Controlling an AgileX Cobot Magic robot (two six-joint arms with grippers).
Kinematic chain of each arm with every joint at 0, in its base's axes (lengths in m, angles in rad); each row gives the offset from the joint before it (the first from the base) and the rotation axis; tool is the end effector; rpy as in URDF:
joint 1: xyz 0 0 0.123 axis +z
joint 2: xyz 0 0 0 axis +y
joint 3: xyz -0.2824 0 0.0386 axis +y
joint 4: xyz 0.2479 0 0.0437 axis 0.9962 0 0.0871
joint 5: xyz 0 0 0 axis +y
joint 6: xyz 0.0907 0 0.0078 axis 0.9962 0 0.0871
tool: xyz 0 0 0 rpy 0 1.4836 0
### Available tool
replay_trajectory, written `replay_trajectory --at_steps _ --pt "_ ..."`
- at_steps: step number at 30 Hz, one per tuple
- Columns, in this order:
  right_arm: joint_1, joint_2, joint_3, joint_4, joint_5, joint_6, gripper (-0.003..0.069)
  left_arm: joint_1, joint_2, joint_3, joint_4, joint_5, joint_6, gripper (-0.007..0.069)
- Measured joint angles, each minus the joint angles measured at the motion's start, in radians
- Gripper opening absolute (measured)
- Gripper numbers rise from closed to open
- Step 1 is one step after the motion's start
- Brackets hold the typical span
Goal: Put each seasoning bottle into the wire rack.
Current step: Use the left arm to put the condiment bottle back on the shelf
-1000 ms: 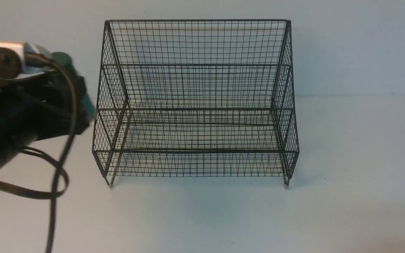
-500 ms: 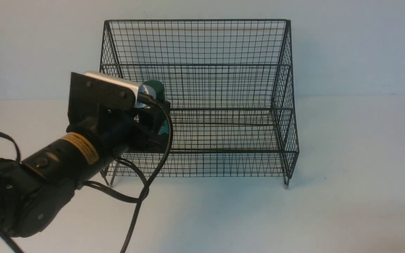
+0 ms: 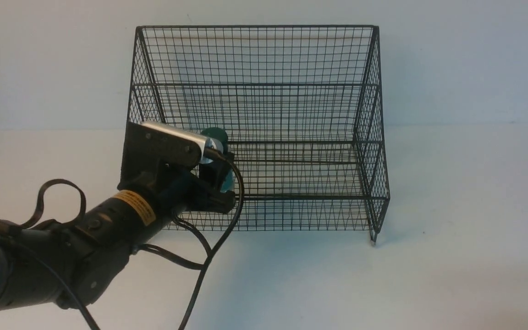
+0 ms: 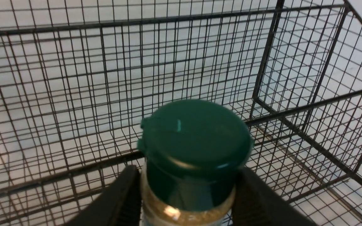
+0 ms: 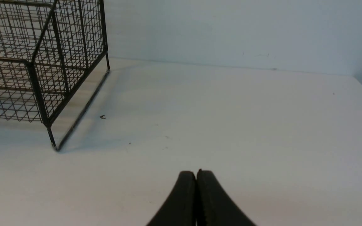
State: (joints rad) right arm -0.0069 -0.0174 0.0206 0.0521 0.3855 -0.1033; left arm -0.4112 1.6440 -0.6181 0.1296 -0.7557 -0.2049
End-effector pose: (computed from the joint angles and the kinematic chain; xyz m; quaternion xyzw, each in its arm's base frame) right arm 0.0519 0.0014 0.1725 -0.0252 0.8047 -0.0105 0.5930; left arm 0.2847 -0.1329 0.1955 0.1433 0.7564 -0.1973 0.6069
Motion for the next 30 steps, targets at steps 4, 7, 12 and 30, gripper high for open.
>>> replay_trajectory --at_steps 4,7,12,30 --pt "0.000 0.000 0.000 0.000 0.000 0.000 -0.0015 0.000 0.044 -0.001 -0.030 -0.016 0.010 0.0334" --pt "0.000 0.000 0.000 0.000 0.000 0.000 -0.0015 0.000 0.070 -0.001 -0.055 -0.016 0.013 0.0334" --pt "0.000 0.000 0.000 0.000 0.000 0.000 -0.0015 0.000 0.077 -0.001 -0.070 -0.019 0.017 0.0334" --pt "0.000 0.000 0.000 0.000 0.000 0.000 -0.0015 0.000 0.077 -0.003 -0.071 0.022 0.046 0.0385"
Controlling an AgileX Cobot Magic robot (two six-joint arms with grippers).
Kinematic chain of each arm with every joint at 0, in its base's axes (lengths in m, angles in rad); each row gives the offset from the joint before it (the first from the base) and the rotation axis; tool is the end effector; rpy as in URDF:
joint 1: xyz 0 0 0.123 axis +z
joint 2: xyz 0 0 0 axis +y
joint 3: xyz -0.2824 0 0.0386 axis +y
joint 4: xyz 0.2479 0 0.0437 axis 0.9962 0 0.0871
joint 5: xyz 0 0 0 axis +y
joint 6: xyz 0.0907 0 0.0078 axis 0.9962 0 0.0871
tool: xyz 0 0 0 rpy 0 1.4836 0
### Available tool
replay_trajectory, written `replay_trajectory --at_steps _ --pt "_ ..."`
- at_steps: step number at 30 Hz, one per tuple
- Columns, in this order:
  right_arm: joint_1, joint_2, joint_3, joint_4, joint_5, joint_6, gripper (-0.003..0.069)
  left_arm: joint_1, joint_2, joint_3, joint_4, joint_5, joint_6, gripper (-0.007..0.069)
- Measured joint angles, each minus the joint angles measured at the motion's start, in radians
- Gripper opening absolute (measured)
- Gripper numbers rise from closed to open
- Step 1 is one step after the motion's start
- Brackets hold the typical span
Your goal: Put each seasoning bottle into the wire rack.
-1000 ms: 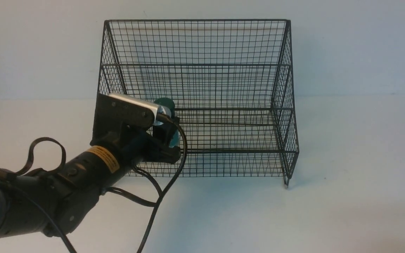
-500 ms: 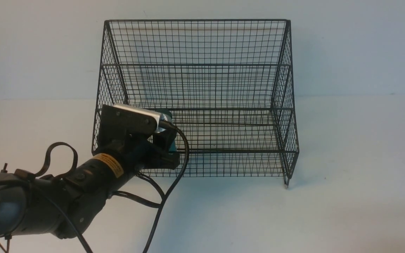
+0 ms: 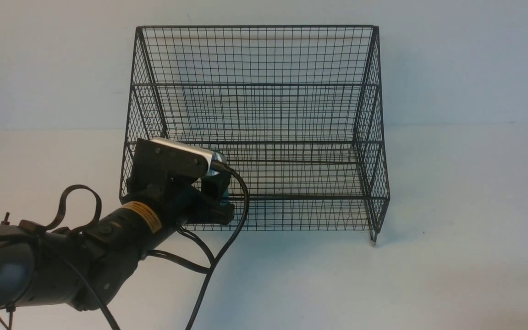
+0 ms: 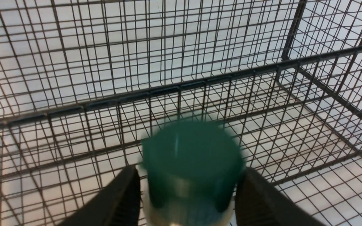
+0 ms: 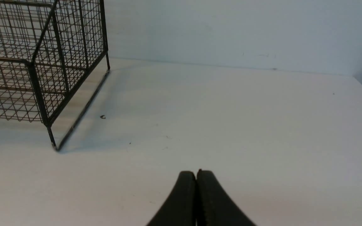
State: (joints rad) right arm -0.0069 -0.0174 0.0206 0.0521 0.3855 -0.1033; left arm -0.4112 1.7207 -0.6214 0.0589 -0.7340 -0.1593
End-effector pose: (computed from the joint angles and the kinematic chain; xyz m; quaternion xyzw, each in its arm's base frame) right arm 0.0519 0.0014 0.1725 -0.0252 0.8047 -0.0105 0.5930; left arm 0.2912 -0.1309 0.1703 0.1293 0.7879 -0.1719 0.5770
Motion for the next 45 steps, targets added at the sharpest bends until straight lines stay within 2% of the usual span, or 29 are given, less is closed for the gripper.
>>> replay_trajectory --at_steps 8,13,21,24,25,27,28,31,37,45 --pt "0.000 0.000 0.000 0.000 0.000 0.000 -0.0015 0.000 -0.004 -0.007 0.000 0.030 0.003 0.0387" --pt "0.000 0.000 0.000 0.000 0.000 0.000 -0.0015 0.000 -0.049 -0.007 -0.004 0.111 0.000 0.0387" --pt "0.000 0.000 0.000 0.000 0.000 0.000 -0.0015 0.000 -0.329 -0.005 -0.004 0.454 0.000 0.0380" --pt "0.000 0.000 0.000 0.000 0.000 0.000 -0.0015 0.000 -0.460 -0.001 -0.004 0.563 0.000 0.0321" --pt "0.000 0.000 0.000 0.000 0.000 0.000 -0.0015 0.000 -0.539 0.000 -0.004 0.624 0.000 0.0259" --pt "0.000 0.000 0.000 0.000 0.000 0.000 -0.0015 0.000 -0.610 0.000 -0.004 0.666 0.000 0.0192" --pt "0.000 0.000 0.000 0.000 0.000 0.000 -0.0015 0.000 -0.694 0.000 -0.004 0.734 0.000 0.0096" --pt "0.000 0.000 0.000 0.000 0.000 0.000 -0.0015 0.000 -0.846 0.001 -0.004 0.823 0.000 0.0016" --pt "0.000 0.000 0.000 0.000 0.000 0.000 -0.0015 0.000 -1.145 0.002 -0.004 0.969 0.000 -0.0005" --pt "0.000 0.000 0.000 0.000 0.000 0.000 -0.0015 0.000 -1.347 0.002 -0.003 1.005 0.000 -0.0005"
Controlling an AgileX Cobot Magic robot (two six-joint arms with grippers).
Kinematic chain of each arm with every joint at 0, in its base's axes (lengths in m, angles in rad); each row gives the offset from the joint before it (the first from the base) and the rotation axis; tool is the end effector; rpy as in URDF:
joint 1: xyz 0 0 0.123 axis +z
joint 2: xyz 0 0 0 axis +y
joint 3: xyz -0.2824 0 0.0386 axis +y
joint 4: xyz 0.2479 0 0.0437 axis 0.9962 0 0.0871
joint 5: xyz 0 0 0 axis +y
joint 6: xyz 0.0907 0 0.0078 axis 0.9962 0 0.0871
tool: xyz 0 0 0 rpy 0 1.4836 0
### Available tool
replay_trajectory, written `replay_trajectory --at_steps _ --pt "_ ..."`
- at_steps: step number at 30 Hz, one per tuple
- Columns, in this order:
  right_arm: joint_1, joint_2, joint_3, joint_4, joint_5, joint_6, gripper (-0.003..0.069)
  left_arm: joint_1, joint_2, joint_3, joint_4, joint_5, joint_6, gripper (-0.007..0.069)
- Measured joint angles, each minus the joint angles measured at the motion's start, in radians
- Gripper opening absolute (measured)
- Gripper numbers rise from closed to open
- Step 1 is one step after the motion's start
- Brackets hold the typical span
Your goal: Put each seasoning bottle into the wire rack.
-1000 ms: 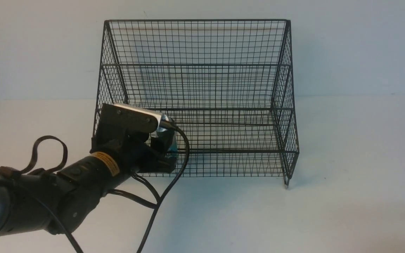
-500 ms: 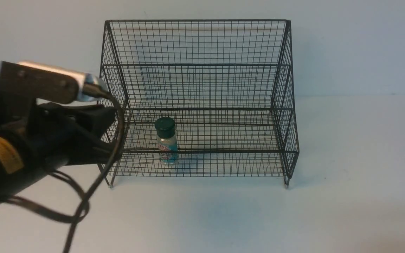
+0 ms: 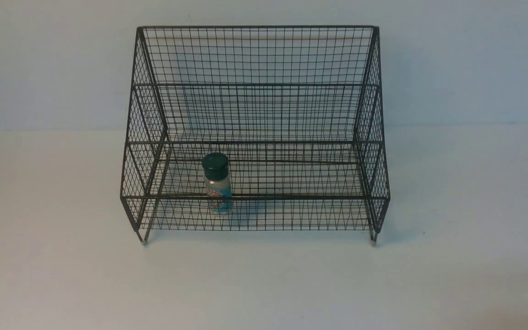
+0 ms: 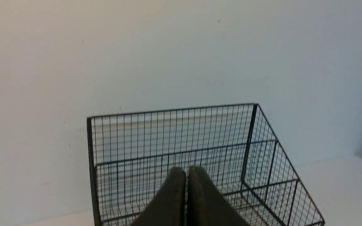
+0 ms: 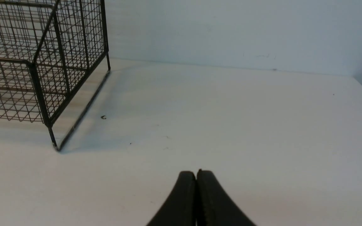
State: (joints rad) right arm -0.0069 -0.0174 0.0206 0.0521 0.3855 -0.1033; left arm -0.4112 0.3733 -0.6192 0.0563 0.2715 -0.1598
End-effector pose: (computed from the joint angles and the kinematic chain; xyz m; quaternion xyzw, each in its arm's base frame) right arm 0.0519 0.0014 0.1725 -0.0252 0.8047 -0.0105 0.5930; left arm 0.0664 -0.0274 0.3702 0.0988 0.6777 -0.1812 0.7058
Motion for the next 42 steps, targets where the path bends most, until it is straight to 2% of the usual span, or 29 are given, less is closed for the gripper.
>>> replay_trajectory --at_steps 5,12,15,19,20,22,26,42 --pt "0.000 0.000 0.000 0.000 0.000 0.000 -0.0015 0.000 -0.071 0.000 0.034 0.048 0.000 -0.0005" --pt "0.000 0.000 0.000 0.000 0.000 0.000 -0.0015 0.010 -0.116 0.041 0.082 0.197 0.000 -0.0005" --pt "0.000 0.000 0.000 0.000 0.000 0.000 -0.0015 0.070 -0.169 0.147 0.070 0.197 0.005 -0.0005" --pt "0.000 0.000 0.000 0.000 0.000 0.000 -0.0015 0.198 -0.282 0.383 0.008 0.151 0.051 -0.0005" --pt "0.000 0.000 0.000 0.000 0.000 0.000 -0.0015 0.198 -0.288 0.383 0.006 0.149 0.054 -0.0005" --pt "0.000 0.000 0.000 0.000 0.000 0.000 -0.0015 0.266 -0.370 0.538 -0.029 0.109 0.101 -0.0005" --pt "0.000 0.000 0.000 0.000 0.000 0.000 -0.0015 0.297 -0.383 0.632 -0.056 0.099 0.130 -0.0005" --pt "0.000 0.000 0.000 0.000 0.001 0.000 -0.0015 0.304 -0.383 0.646 -0.064 0.106 0.143 -0.0005"
